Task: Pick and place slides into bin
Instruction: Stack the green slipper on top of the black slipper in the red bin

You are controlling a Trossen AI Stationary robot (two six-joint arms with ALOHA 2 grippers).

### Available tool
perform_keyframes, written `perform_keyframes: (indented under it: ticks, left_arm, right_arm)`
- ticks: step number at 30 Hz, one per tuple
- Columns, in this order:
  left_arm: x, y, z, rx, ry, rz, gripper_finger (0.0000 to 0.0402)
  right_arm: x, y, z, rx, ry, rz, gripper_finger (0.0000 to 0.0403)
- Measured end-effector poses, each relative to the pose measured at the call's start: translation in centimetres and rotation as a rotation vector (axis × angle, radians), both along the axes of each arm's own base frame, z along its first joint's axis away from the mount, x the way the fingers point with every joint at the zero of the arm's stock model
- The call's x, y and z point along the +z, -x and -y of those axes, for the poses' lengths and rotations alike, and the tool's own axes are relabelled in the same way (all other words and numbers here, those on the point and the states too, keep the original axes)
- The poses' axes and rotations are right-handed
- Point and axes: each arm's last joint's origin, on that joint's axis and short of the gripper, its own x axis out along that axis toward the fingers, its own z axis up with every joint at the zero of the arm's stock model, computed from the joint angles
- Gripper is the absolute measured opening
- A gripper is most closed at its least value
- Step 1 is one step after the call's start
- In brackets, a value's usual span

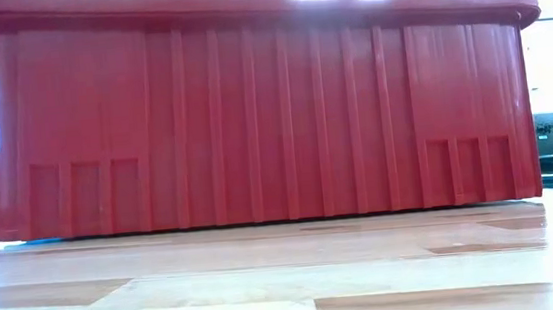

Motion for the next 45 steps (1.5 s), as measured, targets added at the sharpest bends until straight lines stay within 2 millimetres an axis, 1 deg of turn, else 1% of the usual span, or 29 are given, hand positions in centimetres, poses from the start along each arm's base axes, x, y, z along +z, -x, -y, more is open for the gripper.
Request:
perform_keyframes:
  ticks: [3, 5, 8, 11, 14, 17, 19, 21, 24, 26, 30, 32, 35, 38, 42, 45]
  left_arm:
    - [-1.5, 0.1, -1.2, 0.054, -0.04, -0.041, 0.0]
    - [-2.5, 0.6, -2.2, 0.094, -0.046, -0.032, 0.0]
    - [-4.2, 1.9, -3.3, 0.139, -0.027, -0.026, 0.0]
    - [-5.5, 3.7, -3.9, 0.168, -0.032, -0.042, 0.0]
    - [-6.1, 5.6, -4.0, 0.174, -0.006, -0.036, 0.0]
    - [-6.6, 6.6, -4.3, 0.18, 0.021, -0.076, 0.0]
    - [-6.9, 7.0, -4.7, 0.187, 0.088, -0.105, 0.0]
    - [-7.2, 7.3, -5.2, 0.205, 0.13, -0.106, 0.0]
    - [-8.0, 7.5, -6.0, 0.246, 0.15, -0.103, 0.0]
    - [-8.9, 7.5, -6.5, 0.277, 0.172, -0.09, 0.0]
    - [-11.5, 7.3, -7.2, 0.303, 0.233, -0.078, 0.0]
    - [-12.8, 7.2, -7.4, 0.308, 0.277, -0.072, 0.0]
    - [-14.4, 7.0, -7.4, 0.305, 0.307, -0.063, 0.0]
    - [-15.5, 7.1, -7.3, 0.307, 0.328, -0.077, 0.0]
    - [-16.7, 7.4, -7.3, 0.313, 0.337, -0.101, 0.0]
    - [-17.5, 7.3, -7.4, 0.315, 0.337, -0.089, 0.0]
  right_arm:
    - [0.1, -1.6, 2.2, 0.018, -0.095, 0.098, 0.0202]
    - [-0.3, -2.8, 4.0, -0.001, -0.17, 0.139, 0.0202]
    - [-1.1, -4.7, 6.7, -0.017, -0.254, 0.212, 0.0202]
    - [-2.6, -6.7, 9.0, -0.034, -0.329, 0.259, 0.0202]
    - [-4.6, -8.7, 10.3, -0.027, -0.383, 0.274, 0.0202]
    - [-6.5, -10.4, 11.3, 0.001, -0.424, 0.228, 0.0202]
    - [-7.4, -11.2, 11.5, 0.028, -0.445, 0.199, 0.0202]
    - [-7.8, -11.5, 11.9, 0.053, -0.448, 0.187, 0.0202]
    - [-7.9, -11.4, 12.2, 0.073, -0.431, 0.188, 0.0202]
    - [-7.7, -11.1, 12.4, 0.083, -0.425, 0.192, 0.0202]
    - [-7.5, -10.5, 12.9, 0.125, -0.414, 0.195, 0.0202]
    - [-7.4, -10.1, 13.1, 0.146, -0.383, 0.208, 0.0201]
    - [-6.6, -9.2, 13.4, 0.182, -0.273, 0.253, 0.0196]
    - [-4.8, -7.7, 13.2, 0.213, -0.116, 0.33, 0.0182]
    - [-2.3, -5.2, 12.5, 0.239, 0.101, 0.414, 0.0144]
    - [-1.1, -3.5, 11.2, 0.239, 0.235, 0.427, 0.0111]
